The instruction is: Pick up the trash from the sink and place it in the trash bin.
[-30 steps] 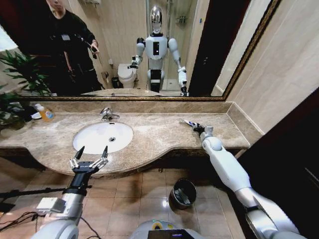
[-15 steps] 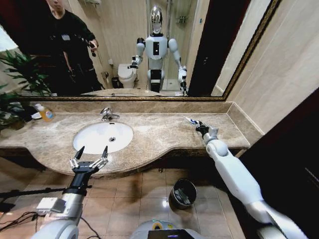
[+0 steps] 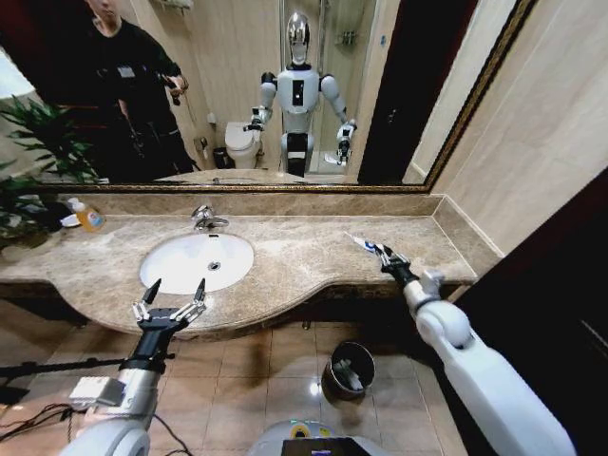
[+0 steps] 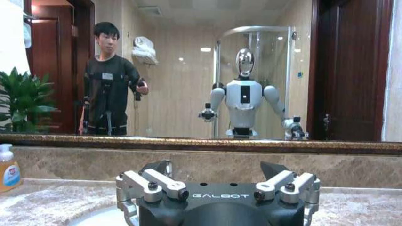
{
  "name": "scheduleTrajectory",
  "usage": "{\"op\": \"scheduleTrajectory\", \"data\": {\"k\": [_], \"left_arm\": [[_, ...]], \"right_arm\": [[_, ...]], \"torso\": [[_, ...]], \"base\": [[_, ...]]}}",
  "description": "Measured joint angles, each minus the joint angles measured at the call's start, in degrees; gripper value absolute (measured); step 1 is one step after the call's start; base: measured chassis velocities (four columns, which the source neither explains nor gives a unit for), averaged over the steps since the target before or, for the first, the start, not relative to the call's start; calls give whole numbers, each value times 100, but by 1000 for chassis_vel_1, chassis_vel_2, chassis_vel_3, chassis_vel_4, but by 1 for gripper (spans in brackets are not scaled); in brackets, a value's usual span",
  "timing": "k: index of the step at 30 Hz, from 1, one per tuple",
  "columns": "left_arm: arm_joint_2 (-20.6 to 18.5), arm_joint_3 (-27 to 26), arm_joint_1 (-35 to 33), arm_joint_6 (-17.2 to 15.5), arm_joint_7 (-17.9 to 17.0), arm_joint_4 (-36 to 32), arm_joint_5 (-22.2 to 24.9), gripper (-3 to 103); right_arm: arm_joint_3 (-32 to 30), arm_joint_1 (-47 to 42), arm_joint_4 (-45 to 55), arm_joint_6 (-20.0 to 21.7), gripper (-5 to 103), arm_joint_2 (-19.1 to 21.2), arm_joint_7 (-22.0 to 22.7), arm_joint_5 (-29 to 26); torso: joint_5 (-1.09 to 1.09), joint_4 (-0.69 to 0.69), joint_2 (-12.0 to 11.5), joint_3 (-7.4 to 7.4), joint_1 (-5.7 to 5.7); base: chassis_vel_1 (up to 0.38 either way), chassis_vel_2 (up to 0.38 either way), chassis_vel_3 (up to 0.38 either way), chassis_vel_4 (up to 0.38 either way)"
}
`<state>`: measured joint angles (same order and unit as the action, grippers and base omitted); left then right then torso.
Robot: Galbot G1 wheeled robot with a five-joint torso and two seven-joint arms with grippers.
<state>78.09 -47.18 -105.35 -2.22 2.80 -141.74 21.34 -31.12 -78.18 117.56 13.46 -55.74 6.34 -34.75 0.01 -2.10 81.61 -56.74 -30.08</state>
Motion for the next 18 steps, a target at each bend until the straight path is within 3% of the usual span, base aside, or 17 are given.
{"op": "scheduleTrajectory", "data": {"k": [9,18], "left_arm": [[0,0,0,0,0,0,0,100],[0,0,0,0,0,0,0,100]], "right_arm": [[-401,-1513,168,-523,20,-568,-462,685],[-124,-1710,-881,-1218,20,-1042,-679,1594]], "torso": [[-1,0,0,0,0],[-1,0,-1,0,1]], "base": [[0,0,0,0],[0,0,0,0]]}}
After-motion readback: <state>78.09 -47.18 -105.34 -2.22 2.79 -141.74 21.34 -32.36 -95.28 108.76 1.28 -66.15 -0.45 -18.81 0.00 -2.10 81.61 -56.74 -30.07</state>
